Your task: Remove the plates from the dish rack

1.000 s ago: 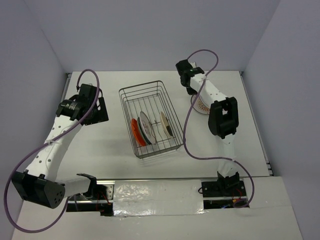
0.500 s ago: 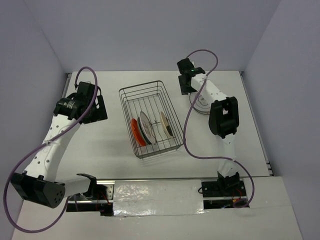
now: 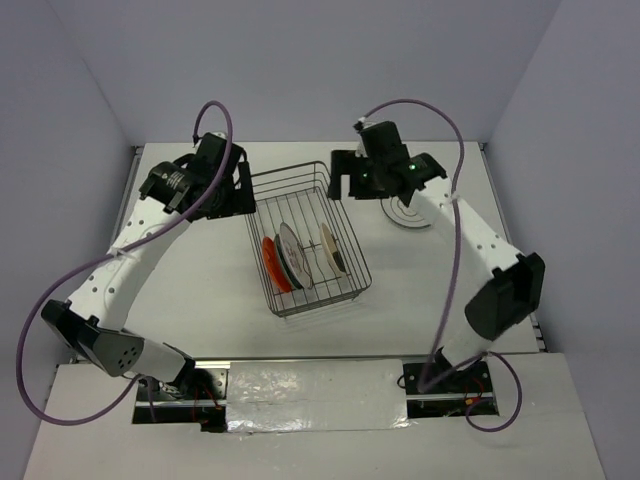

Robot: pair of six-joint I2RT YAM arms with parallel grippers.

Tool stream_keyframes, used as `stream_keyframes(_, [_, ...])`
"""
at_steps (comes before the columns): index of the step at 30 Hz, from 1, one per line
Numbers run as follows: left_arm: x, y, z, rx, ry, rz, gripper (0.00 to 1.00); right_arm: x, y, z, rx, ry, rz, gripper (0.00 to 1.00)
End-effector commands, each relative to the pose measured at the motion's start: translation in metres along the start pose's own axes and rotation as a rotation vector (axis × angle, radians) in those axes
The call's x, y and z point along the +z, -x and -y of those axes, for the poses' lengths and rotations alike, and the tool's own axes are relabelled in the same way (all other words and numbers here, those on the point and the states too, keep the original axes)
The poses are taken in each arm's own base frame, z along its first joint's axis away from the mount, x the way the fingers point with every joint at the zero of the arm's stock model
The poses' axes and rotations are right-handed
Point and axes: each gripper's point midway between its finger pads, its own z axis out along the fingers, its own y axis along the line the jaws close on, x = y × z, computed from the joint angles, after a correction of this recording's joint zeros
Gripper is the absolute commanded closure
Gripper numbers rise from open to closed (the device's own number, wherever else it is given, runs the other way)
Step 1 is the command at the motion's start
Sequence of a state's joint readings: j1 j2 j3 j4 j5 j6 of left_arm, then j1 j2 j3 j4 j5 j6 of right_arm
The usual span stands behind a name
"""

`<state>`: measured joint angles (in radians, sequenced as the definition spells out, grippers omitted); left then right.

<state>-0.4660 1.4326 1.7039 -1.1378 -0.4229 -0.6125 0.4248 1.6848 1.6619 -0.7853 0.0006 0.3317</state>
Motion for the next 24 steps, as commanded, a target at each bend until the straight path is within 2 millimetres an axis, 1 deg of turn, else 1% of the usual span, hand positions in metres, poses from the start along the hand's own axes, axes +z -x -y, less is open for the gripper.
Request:
stream_keyframes(1, [-0.009,0.006,-0.005,-0.075,0.023,0.032,0.01,-0.054,-0.017,-0.111,-0.033,0.347,0.04,0.05])
stream_keyframes(2, [-0.011,0.007,-0.006,-0.103,0.023,0.043,0.0,-0.062,-0.036,-0.134,-0.067,0.357,0.022,0.09])
stream_keyframes(3, [-0.013,0.009,-0.011,-0.121,0.046,0.06,0.01,-0.065,-0.039,-0.142,-0.048,0.331,0.021,0.12])
stream_keyframes(4, [-0.018,0.008,-0.017,-0.136,0.055,0.074,0.0,-0.066,-0.046,-0.147,-0.058,0.3,0.018,0.14])
stream_keyframes(5, [-0.024,0.011,-0.027,-0.179,0.088,0.109,0.0,-0.064,-0.055,-0.153,-0.066,0.233,0.029,0.2])
stream_keyframes(6, [-0.027,0.011,-0.033,-0.198,0.104,0.123,0.0,-0.063,-0.06,-0.156,-0.071,0.201,0.033,0.24])
stream_keyframes(8, [-0.028,0.006,-0.045,-0.228,0.143,0.134,0.0,-0.057,-0.073,-0.158,-0.1,0.156,0.015,0.33])
stream_keyframes(9, [-0.034,0.006,-0.05,-0.243,0.138,0.151,0.01,-0.051,-0.078,-0.166,-0.123,0.136,0.005,0.34])
stream_keyframes(10, [-0.029,-0.001,-0.053,-0.239,0.143,0.134,0.01,-0.046,-0.084,-0.168,-0.139,0.122,-0.014,0.35])
stream_keyframes(11, [-0.027,-0.001,-0.055,-0.24,0.14,0.139,0.0,-0.036,-0.096,-0.168,-0.166,0.092,-0.057,0.37])
stream_keyframes(12, [-0.029,-0.003,-0.057,-0.244,0.129,0.143,0.01,-0.038,-0.1,-0.178,-0.193,0.112,-0.061,0.38])
stream_keyframes(13, [-0.024,-0.012,-0.059,-0.232,0.13,0.12,0.0,-0.036,-0.104,-0.183,-0.204,0.123,-0.07,0.39])
stream_keyframes(14, [-0.022,-0.014,-0.061,-0.227,0.134,0.116,0.0,-0.03,-0.111,-0.187,-0.213,0.12,-0.086,0.4])
stream_keyframes(15, [-0.023,-0.017,-0.063,-0.228,0.131,0.115,0.0,-0.029,-0.112,-0.19,-0.213,0.12,-0.088,0.4])
stream_keyframes(16, [-0.019,-0.025,-0.065,-0.215,0.139,0.094,0.01,-0.027,-0.116,-0.192,-0.218,0.114,-0.096,0.41])
stream_keyframes(17, [-0.017,-0.028,-0.067,-0.213,0.142,0.087,0.0,-0.021,-0.121,-0.189,-0.226,0.088,-0.112,0.43])
stream_keyframes(18, [-0.019,-0.029,-0.068,-0.216,0.135,0.093,0.01,-0.018,-0.121,-0.186,-0.224,0.064,-0.109,0.43])
stream_keyframes(19, [-0.015,-0.035,-0.069,-0.204,0.139,0.081,0.0,-0.014,-0.123,-0.183,-0.228,0.042,-0.113,0.44])
stream_keyframes(22, [-0.013,-0.042,-0.071,-0.187,0.13,0.071,0.0,-0.005,-0.129,-0.173,-0.245,-0.011,-0.124,0.48])
stream_keyframes(23, [-0.012,-0.043,-0.071,-0.184,0.13,0.068,0.0,-0.003,-0.133,-0.171,-0.249,-0.016,-0.131,0.55])
stream_keyframes(24, [-0.012,-0.044,-0.072,-0.18,0.129,0.066,0.0,-0.002,-0.134,-0.171,-0.249,-0.018,-0.133,0.58])
